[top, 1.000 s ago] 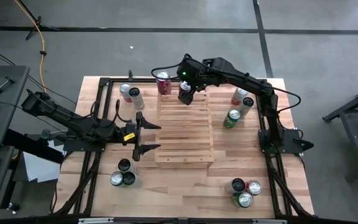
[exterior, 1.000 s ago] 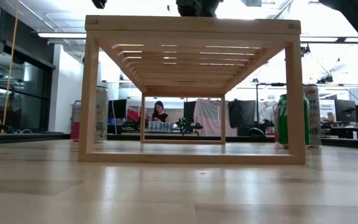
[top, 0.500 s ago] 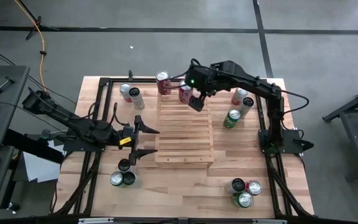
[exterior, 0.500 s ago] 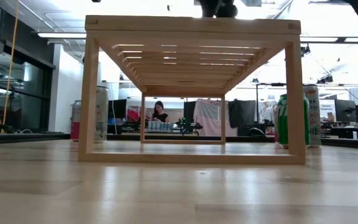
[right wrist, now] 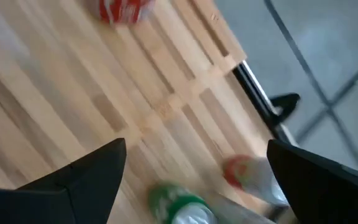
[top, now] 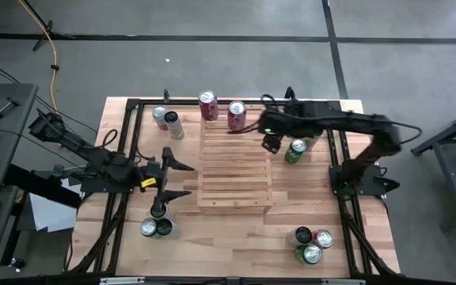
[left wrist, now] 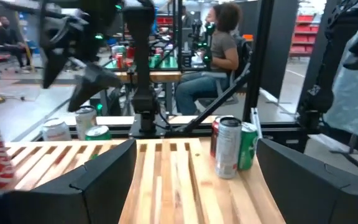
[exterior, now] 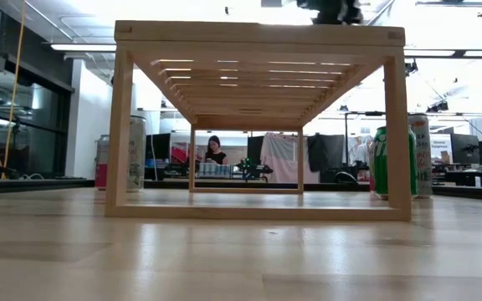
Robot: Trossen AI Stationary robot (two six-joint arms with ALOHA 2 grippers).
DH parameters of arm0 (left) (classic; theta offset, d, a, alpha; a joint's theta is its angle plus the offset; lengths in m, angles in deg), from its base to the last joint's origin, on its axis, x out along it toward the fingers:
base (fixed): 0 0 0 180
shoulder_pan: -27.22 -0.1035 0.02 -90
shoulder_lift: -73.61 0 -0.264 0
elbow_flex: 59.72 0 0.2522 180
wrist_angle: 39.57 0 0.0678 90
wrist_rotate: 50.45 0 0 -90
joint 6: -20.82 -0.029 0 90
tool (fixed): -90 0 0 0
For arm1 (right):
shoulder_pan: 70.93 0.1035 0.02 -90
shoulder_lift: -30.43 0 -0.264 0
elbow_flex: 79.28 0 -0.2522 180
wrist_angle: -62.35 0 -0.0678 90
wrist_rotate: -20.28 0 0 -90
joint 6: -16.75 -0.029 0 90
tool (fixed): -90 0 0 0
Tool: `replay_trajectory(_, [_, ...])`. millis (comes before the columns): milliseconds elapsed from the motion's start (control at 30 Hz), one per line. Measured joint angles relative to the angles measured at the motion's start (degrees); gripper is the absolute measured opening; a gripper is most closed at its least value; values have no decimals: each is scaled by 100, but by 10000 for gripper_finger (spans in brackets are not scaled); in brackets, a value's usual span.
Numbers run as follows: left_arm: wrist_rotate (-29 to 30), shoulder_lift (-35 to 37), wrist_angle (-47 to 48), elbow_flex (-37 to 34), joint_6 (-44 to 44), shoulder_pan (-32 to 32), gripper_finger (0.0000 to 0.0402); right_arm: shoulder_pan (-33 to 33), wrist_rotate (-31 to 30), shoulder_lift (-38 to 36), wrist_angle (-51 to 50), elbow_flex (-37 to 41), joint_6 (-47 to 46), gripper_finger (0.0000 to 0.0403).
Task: Place canned beverage on shelf
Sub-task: Align the top right coke soda can with the other coke soda can on the shelf
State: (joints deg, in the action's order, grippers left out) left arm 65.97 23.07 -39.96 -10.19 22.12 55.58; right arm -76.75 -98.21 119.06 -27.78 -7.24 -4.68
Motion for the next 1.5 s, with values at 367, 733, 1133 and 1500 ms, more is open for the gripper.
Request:
replay_trajectory(367, [38,-4,-256,0,-245,-33,323,-112,1113,-1949,6387,4081,704,376])
replay_trajectory(733, [45,-6,-205,0,-352,-31,323,-323,835,-1038,8997,4696,1542,376])
replay_trajectory(1133, [162,-6,-140,0,-348,-28,323,-563,398,-154,9491,4067,2041,376])
replay_trajectory(1500, [174,-6,-69,0,-302,-28,323,-539,221,-91,9715,3982,1890,313])
